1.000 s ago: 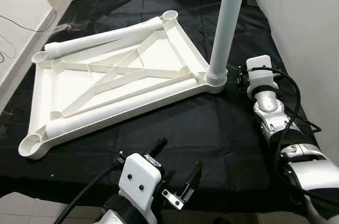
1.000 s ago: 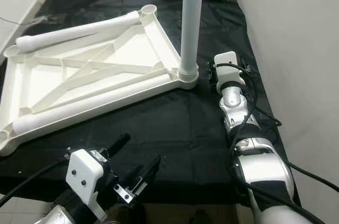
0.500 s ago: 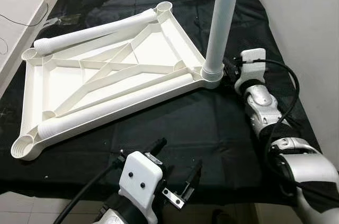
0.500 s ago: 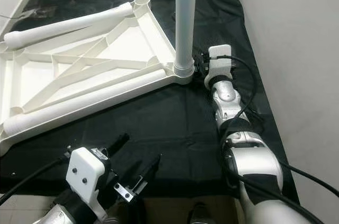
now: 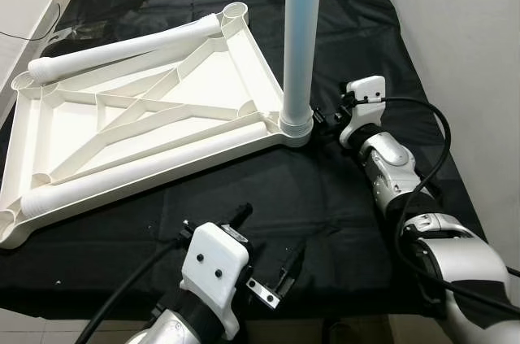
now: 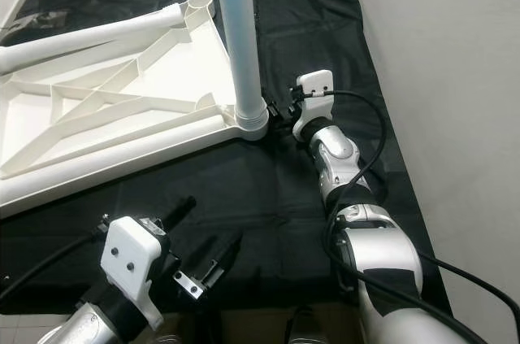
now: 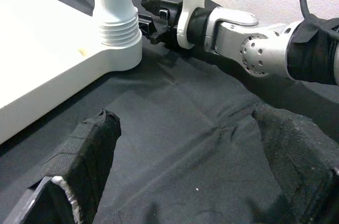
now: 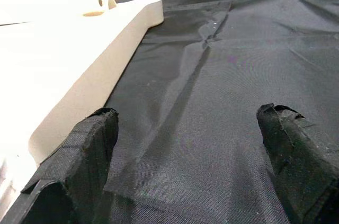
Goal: Building children table
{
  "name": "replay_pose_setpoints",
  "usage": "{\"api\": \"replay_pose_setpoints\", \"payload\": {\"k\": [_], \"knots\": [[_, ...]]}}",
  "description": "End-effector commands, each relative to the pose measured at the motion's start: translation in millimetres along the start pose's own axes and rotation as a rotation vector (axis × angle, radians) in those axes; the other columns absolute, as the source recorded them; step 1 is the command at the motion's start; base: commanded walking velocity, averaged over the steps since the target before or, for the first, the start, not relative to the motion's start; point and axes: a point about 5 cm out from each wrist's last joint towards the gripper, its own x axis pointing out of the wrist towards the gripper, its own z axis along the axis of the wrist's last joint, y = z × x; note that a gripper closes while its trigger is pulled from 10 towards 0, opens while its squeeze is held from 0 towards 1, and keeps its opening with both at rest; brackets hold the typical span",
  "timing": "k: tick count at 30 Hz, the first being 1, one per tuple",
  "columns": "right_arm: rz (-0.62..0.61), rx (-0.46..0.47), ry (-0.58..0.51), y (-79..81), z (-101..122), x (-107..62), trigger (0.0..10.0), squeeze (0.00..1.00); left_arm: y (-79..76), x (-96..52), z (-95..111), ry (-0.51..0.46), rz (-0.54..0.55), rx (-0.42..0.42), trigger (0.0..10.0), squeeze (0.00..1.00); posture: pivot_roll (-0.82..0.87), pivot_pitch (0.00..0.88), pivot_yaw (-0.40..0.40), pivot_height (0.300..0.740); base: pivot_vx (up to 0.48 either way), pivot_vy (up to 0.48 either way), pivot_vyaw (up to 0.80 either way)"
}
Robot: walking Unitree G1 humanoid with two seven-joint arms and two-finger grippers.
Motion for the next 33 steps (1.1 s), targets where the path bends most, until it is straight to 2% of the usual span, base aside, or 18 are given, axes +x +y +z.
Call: {"api": "replay_pose_setpoints", "payload": {"k": [1, 4, 5, 6, 8, 10, 12, 14, 15, 18, 21, 25, 32, 33], "knots": [[0.07, 0.023, 0.103, 18.0, -27.4, -7.0, 10.0, 0.0, 0.6, -2.6, -2.5, 0.024, 0.007, 0.0, 10.0, 0.0, 0.2, 0.34, 0.112, 0.74, 0.0, 0.0, 0.0], [0.071, 0.001, 0.086, 16.6, -24.4, -6.8, 10.0, 0.0, 1.7, -2.3, -2.2, 0.024, 0.01, 0.004, 10.0, 0.0, 0.2, 0.34, 0.112, 0.74, 0.0, 0.0, 0.0], [0.043, -0.082, 0.077, 12.7, -19.3, -5.5, 10.0, 0.0, 3.2, -2.0, -2.0, 0.024, 0.015, 0.012, 10.0, 0.0, 0.2, 0.34, 0.112, 0.74, 0.0, 0.0, 0.0], [0.043, -0.082, 0.077, 12.7, -19.3, -5.5, 10.0, 0.0, 3.2, -2.0, -2.0, 0.024, 0.015, 0.012, 10.0, 0.0, 0.2, 0.34, 0.112, 0.74, 0.0, 0.0, 0.0], [-0.054, -0.213, 0.075, 3.1, -10.0, -2.2, 10.0, 0.0, 5.5, -0.9, -1.8, 0.022, 0.02, 0.023, 10.0, 0.0, 0.19, 0.344, 0.111, 0.74, 0.0, 0.0, 0.0], [-0.054, -0.213, 0.075, 3.1, -10.0, -2.2, 10.0, 0.0, 5.5, -0.9, -1.8, 0.022, 0.02, 0.023, 10.0, 0.0, 0.19, 0.344, 0.111, 0.74, 0.0, 0.0, 0.0], [-0.084, -0.316, 0.094, 1.3, -7.2, 0.2, 10.0, 0.0, 6.0, -0.1, -1.8, 0.022, 0.02, 0.026, 10.0, 0.0, 0.19, 0.344, 0.111, 0.74, 0.0, 0.0, 0.0], [-0.083, -0.323, 0.101, 2.3, -7.4, 1.1, 10.0, 0.0, 5.9, 0.1, -1.8, 0.022, 0.018, 0.027, 10.0, 0.0, 0.19, 0.344, 0.111, 0.74, 0.0, 0.0, 0.0], [-0.045, -0.296, 0.093, 6.6, -7.0, 2.6, 10.0, 0.0, 5.8, 0.2, -2.0, 0.023, 0.018, 0.027, 10.0, 0.0, 0.19, 0.343, 0.108, 0.74, 0.0, 0.0, 0.0], [0.169, -0.191, 0.055, 28.9, -9.7, 3.7, 10.0, 0.0, 5.8, 0.2, -2.9, 0.028, 0.019, 0.029, 10.0, 0.0, 0.19, 0.344, 0.107, 0.74, 0.0, 0.0, 0.0], [0.169, -0.191, 0.055, 28.9, -9.7, 3.7, 10.0, 0.0, 5.8, 0.2, -2.9, 0.028, 0.019, 0.029, 10.0, 0.0, 0.19, 0.344, 0.107, 0.74, 0.0, 0.0, 0.0], [0.432, -0.129, -0.009, 57.0, -13.8, -2.5, 10.0, 0.0, 9.9, 1.9, -0.5, 0.015, 0.031, 0.035, 10.0, 0.0, 0.19, 0.344, 0.107, 0.74, 0.0, 0.0, 0.0], [0.473, -0.134, -0.025, 62.0, -12.8, -3.3, 10.0, 0.0, 12.2, 2.8, 1.5, 0.005, 0.039, 0.038, 10.0, 0.0, 0.18, 0.345, 0.105, 0.74, 0.0, 0.0, 0.0], [0.512, -0.135, -0.036, 65.4, -11.8, -4.5, 10.0, 0.0, 13.8, 3.1, 2.6, 0.001, 0.044, 0.042, 10.0, 0.0, 0.18, 0.345, 0.105, 0.74, 0.0, 0.0, 0.0]]}}
